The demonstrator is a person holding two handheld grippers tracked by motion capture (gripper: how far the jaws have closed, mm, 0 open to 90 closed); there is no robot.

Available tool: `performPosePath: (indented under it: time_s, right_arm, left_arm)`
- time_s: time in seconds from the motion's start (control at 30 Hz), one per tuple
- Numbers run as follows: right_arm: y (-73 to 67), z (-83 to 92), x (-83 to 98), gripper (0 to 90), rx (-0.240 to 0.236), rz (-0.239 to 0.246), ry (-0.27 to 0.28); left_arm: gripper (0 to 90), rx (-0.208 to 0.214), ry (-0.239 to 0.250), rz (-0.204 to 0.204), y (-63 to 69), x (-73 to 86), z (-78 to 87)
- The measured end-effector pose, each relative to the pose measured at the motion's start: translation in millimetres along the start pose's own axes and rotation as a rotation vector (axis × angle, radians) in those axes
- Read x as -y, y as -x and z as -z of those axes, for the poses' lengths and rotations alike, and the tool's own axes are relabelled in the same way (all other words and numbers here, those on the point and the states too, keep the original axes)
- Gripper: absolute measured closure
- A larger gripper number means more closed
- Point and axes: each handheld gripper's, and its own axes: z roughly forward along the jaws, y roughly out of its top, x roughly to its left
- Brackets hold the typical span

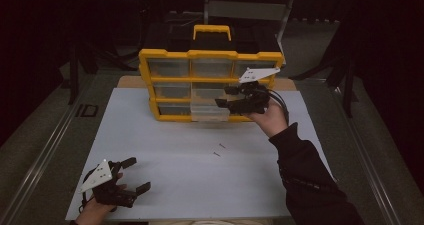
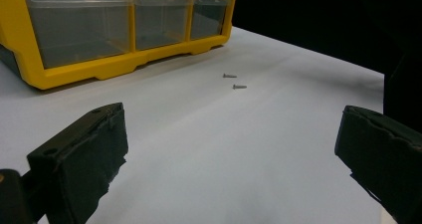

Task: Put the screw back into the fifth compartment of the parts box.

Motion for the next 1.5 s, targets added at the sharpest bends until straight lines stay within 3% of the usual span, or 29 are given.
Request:
performPosePath:
  time_s: [0.37, 0.87, 1.17, 1.33, 1.5]
  right_arm:
    - [-6.7, 19.5, 12.6, 29.5, 0.007, -0.018, 0.013]
    - [-16.6, 36.8, 53.1, 34.1, 0.005, -0.025, 0.009]
    - [-22.1, 35.0, 77.7, 33.0, -0.023, -0.049, 0.008]
    - [-24.2, 26.8, 94.6, 30.8, -0.059, -0.06, -0.004]
    - [-25.0, 18.3, 108.4, 26.6, -0.06, -0.068, -0.027]
  left_arm:
    - [1.2, 0.002, -0.001, -0.001, 0.2, 0.0, -0.3]
    - [1.2, 0.001, -0.002, 0.0, 0.3, 0.0, -0.3]
    - [1.1, 0.001, -0.002, -0.004, 0.4, -0.1, -0.3]
    - [1.1, 0.002, -0.002, -0.004, 0.5, -0.1, -0.3]
    - [1.2, 0.004, -0.001, -0.004, 0.8, -0.2, -0.2]
